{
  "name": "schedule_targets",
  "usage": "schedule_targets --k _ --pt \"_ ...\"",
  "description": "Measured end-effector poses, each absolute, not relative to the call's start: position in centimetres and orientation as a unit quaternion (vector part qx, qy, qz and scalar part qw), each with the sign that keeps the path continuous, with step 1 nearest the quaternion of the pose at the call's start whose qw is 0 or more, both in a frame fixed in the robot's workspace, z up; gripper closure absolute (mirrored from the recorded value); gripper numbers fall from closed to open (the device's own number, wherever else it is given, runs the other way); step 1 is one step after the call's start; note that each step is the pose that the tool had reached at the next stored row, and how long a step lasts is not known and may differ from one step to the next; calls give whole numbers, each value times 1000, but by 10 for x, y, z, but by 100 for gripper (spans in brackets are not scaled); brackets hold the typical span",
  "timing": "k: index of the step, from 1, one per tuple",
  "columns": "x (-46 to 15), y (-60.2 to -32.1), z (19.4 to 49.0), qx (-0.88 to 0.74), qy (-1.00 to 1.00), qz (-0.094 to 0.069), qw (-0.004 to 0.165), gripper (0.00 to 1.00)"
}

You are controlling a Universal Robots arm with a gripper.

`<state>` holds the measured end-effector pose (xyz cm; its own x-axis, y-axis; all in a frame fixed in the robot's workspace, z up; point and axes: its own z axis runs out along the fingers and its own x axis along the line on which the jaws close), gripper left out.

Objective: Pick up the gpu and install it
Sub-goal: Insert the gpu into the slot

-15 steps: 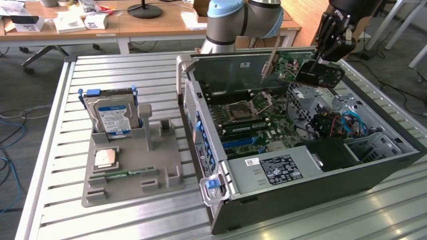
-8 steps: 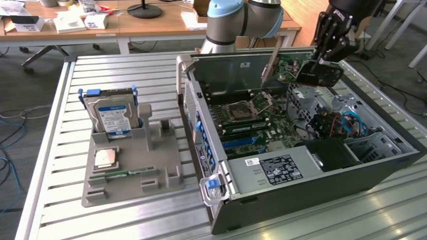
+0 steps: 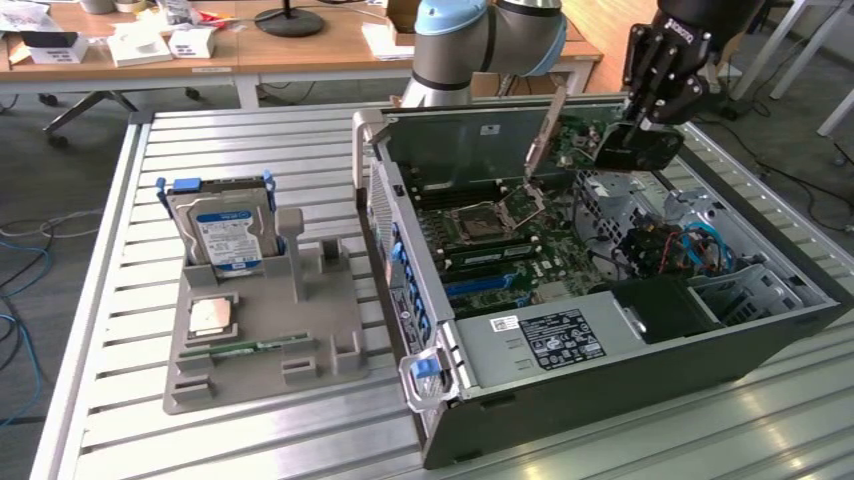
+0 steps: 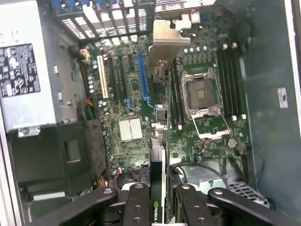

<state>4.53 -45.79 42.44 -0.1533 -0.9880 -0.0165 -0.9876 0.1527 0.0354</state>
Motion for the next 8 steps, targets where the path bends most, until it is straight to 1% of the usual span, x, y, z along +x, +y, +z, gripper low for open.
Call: schedule_targets --k 8 --pt "45 -458 424 675 -737 -18 6 74"
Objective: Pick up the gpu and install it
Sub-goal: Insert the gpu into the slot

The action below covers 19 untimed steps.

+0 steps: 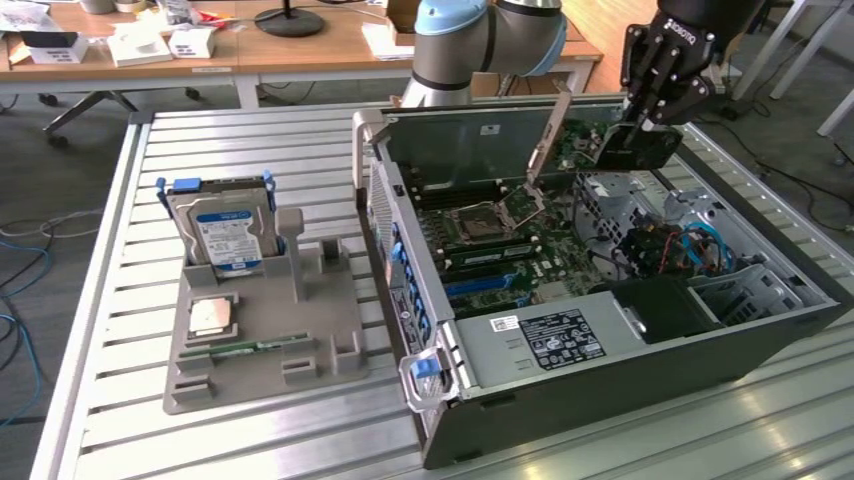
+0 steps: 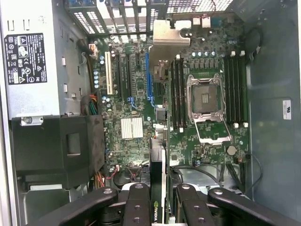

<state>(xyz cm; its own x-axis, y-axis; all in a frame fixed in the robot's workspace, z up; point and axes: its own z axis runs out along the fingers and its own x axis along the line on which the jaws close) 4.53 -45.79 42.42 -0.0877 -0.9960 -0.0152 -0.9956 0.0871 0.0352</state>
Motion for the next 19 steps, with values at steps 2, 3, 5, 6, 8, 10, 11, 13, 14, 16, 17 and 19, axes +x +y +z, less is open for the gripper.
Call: schedule_targets --k 2,3,5,6,8,10,11,13,14,16,17,19 --pt "45 -458 424 676 -737 -18 6 74" --pt "45 -458 424 676 -737 -18 6 74" --pt "45 -458 424 680 -733 -18 6 74" --pt "45 -458 424 682 -731 -18 6 74" --pt "45 -458 424 687 -726 -18 6 74" --pt "45 -458 424 688 -725 -18 6 74" --pt "45 -458 424 688 -725 -18 6 74" --pt "45 -458 424 688 -725 -17 6 74" --pt "45 -458 424 688 -725 -17 6 74" --pt "45 -458 424 688 -726 -16 5 74" --pt "45 -458 424 688 -726 -16 4 74" --pt "45 -458 423 688 -725 -15 3 74"
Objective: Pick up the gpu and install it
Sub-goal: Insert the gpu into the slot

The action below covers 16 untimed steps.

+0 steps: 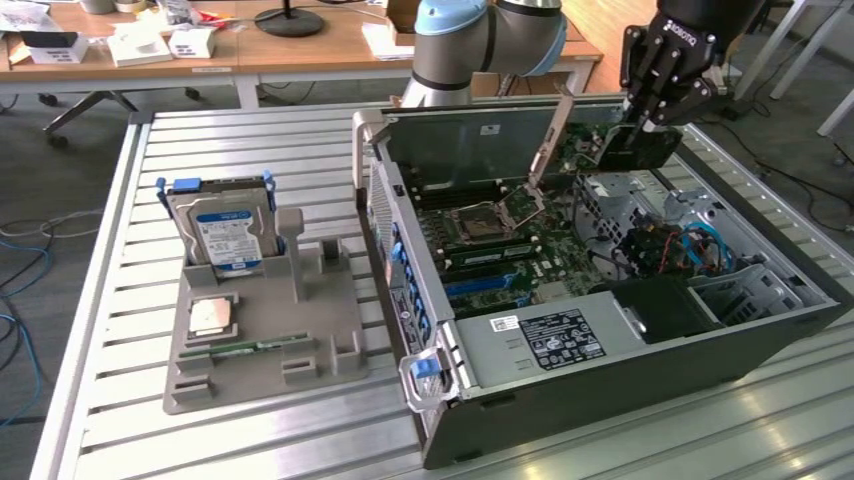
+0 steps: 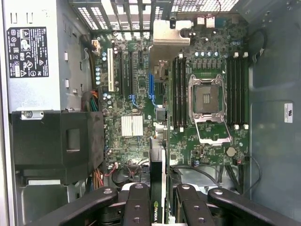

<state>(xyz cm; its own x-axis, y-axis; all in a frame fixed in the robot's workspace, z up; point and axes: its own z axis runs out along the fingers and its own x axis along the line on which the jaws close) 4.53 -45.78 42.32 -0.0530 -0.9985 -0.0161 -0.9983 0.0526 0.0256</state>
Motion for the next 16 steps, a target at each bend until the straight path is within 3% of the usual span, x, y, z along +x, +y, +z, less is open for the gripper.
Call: schedule_targets --k 16 --pt "45 -458 420 714 -700 -13 2 74"
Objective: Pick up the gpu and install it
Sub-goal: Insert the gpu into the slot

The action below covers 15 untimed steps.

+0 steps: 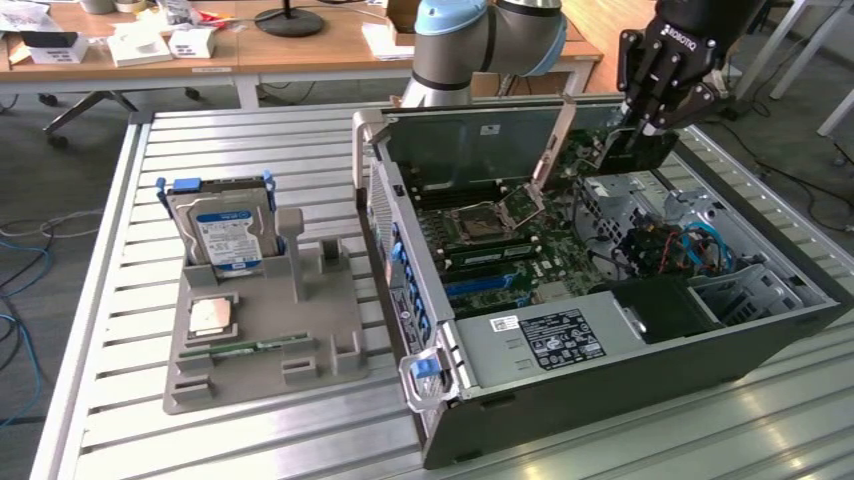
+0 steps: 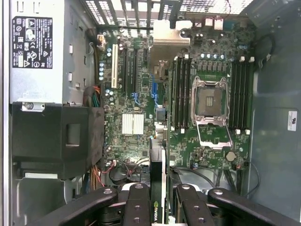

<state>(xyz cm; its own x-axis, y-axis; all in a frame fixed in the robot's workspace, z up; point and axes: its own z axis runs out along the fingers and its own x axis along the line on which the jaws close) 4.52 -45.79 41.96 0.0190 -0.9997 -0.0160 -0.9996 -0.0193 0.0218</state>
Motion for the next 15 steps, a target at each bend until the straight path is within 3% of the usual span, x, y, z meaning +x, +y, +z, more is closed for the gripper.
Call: schedule_targets --k 15 --pt "42 -457 419 716 -698 -13 2 74"
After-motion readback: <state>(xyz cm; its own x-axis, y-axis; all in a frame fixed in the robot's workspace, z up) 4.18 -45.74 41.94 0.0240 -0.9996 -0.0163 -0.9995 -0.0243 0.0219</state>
